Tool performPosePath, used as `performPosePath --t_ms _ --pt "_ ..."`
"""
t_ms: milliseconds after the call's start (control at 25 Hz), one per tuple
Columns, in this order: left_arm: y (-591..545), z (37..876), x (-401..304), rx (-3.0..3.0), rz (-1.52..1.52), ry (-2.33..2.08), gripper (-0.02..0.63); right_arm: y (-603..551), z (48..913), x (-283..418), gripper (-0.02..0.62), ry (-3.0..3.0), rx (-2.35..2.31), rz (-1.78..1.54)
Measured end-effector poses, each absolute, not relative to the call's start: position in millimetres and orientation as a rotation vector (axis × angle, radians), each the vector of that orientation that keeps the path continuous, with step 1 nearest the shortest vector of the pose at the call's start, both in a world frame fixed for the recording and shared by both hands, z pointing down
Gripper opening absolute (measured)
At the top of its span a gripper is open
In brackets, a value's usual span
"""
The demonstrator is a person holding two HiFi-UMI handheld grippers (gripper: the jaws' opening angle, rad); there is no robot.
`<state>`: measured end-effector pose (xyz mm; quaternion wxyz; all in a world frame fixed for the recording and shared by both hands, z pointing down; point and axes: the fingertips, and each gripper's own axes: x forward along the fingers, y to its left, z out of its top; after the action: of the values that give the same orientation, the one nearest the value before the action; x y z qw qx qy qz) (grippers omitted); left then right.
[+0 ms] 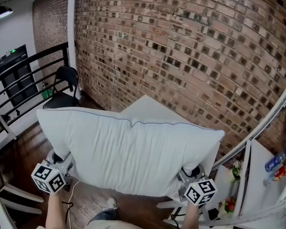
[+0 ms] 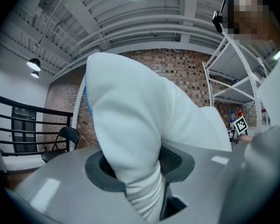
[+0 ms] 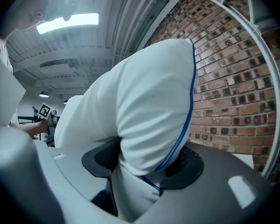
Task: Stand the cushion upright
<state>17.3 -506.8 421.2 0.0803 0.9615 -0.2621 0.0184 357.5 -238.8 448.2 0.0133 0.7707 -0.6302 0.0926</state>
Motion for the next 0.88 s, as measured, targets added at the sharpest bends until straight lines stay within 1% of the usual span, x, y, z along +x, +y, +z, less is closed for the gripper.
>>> performPosePath --t_ms 520,880 --pt "-619 418 122 2.916 0.045 -0.482 0.166 -286 428 398 0.265 -1.688 2.586 0.277" --pt "-646 422 191 2.949 0.026 -0.227 0.166 -269 427 406 0.265 -1.463 2.732 0.262"
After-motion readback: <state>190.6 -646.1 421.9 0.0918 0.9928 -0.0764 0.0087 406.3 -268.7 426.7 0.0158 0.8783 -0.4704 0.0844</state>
